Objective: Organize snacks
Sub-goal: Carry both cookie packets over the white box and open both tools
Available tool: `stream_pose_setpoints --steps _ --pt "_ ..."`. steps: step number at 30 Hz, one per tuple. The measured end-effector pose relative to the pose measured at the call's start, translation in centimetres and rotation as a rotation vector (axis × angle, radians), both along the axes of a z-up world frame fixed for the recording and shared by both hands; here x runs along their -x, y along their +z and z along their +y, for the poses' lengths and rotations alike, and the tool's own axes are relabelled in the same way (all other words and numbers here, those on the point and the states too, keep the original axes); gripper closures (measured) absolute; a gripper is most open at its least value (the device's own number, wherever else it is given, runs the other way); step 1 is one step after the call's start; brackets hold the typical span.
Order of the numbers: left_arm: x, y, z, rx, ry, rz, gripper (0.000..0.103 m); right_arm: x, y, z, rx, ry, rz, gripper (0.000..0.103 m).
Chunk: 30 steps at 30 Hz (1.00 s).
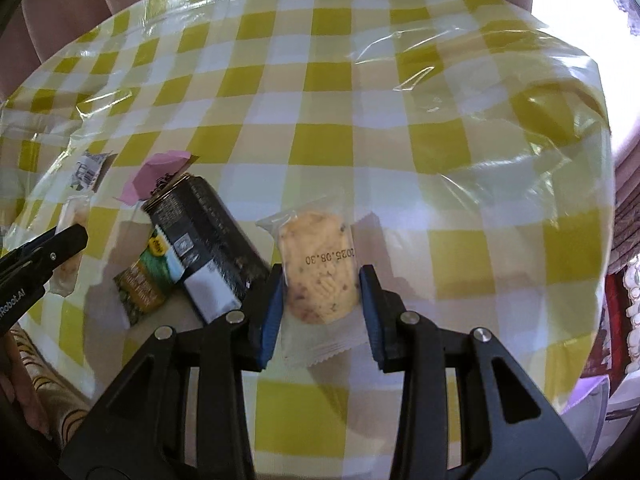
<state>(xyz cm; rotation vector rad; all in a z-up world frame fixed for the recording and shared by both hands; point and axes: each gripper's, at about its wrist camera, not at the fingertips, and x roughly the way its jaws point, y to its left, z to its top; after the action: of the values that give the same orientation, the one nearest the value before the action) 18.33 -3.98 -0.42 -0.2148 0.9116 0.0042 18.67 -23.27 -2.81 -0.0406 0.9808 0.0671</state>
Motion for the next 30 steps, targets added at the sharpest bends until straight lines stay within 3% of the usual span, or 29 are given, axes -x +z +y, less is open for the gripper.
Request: stream_pose_setpoints --steps 9,18,30 --pt "3.2 1.9 -2.9 0.027 -0.068 -0.031 0.066 3.7 1.5 -2.4 -0.043 -0.045 -0.022 0.063" --pt "6.3 3.4 -8.7 0.055 -0.194 -0.045 0.066 7.9 2.4 -6.2 -0.064 -0.089 -0.037 0.063" --pt "9.7 4.1 -19.1 0.078 -0.437 -0.027 0.066 15.0 1.5 -17.0 -0.058 -0.265 -0.009 0.063"
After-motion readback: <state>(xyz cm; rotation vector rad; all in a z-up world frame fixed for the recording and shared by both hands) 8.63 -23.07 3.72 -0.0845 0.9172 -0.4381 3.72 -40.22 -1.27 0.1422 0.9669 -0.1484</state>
